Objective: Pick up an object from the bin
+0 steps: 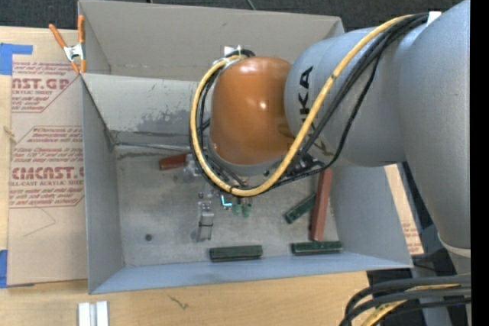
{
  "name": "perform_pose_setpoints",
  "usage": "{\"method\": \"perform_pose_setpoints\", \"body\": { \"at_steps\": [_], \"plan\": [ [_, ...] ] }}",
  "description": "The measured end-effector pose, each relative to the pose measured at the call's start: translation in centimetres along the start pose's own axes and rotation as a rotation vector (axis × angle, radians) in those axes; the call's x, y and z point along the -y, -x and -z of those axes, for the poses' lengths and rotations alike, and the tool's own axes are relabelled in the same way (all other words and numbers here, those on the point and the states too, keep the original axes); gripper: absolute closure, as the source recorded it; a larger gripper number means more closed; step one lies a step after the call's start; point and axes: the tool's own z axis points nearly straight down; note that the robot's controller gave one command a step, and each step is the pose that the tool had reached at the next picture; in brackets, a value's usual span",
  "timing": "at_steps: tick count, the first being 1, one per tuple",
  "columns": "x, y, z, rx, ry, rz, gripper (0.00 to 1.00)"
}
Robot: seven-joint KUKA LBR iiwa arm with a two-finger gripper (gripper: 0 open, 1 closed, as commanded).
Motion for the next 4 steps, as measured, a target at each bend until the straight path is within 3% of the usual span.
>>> {"method": "perform_pose_setpoints", "body": {
  "at_steps": [1, 2, 3, 4],
  "plan": [
    [0.1, 0.2, 0.4, 0.007, 0.001, -0.001, 0.0],
    [1.6, -0.5, -1.0, 0.014, 0.003, 0.114, 0.0],
    [5.3, -1.4, -7.6, 0.012, 0.0, 0.255, 0.0],
    [7.9, -1.4, -7.6, 0.001, 0.0, 0.323, 0.0]
  ]
}}
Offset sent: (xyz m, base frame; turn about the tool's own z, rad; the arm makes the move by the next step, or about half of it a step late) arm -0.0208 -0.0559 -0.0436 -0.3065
